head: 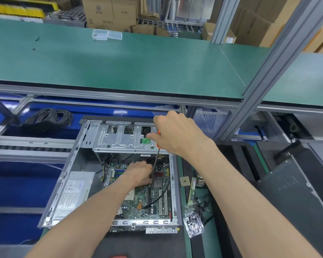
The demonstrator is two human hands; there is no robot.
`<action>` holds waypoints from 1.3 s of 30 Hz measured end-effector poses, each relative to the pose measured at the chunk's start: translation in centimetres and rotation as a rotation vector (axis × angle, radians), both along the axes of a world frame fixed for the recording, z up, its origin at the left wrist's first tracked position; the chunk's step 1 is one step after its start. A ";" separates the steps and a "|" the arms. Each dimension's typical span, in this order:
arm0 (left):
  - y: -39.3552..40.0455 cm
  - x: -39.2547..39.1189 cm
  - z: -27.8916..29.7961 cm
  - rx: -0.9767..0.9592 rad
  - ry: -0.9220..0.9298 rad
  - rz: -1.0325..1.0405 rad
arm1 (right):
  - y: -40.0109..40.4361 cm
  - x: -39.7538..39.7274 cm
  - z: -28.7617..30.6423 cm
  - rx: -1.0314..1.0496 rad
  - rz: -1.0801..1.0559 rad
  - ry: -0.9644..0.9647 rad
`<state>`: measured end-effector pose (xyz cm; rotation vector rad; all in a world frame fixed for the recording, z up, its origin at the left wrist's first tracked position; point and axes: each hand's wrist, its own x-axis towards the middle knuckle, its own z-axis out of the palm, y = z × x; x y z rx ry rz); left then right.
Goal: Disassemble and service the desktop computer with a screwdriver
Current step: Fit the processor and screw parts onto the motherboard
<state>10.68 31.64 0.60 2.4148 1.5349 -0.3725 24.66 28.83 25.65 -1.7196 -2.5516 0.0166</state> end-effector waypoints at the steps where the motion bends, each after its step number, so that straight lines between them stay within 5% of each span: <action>1: 0.0 0.1 0.1 0.000 0.003 -0.003 | 0.0 0.0 0.0 -0.009 0.016 0.022; 7: 0.4 0.3 0.7 -0.058 -0.003 0.007 | 0.3 0.2 0.3 -0.171 0.164 0.143; 12: 0.7 0.4 0.8 -0.104 -0.004 0.005 | 0.5 0.0 -0.1 -0.042 -0.012 0.037; 19: 0.7 0.3 1.2 -0.133 -0.036 0.007 | 0.6 -0.1 0.7 -0.245 0.197 0.195; 24: 0.8 0.3 1.1 -0.115 -0.012 -0.010 | 0.7 -0.1 0.0 -0.033 -0.014 0.021; 32: 0.9 0.2 1.5 -0.084 -0.003 -0.044 | 0.6 0.8 0.7 -0.251 0.184 0.187; 39: 1.2 0.3 1.4 -0.178 -0.007 -0.030 | 0.6 0.4 -0.2 -0.065 0.029 0.066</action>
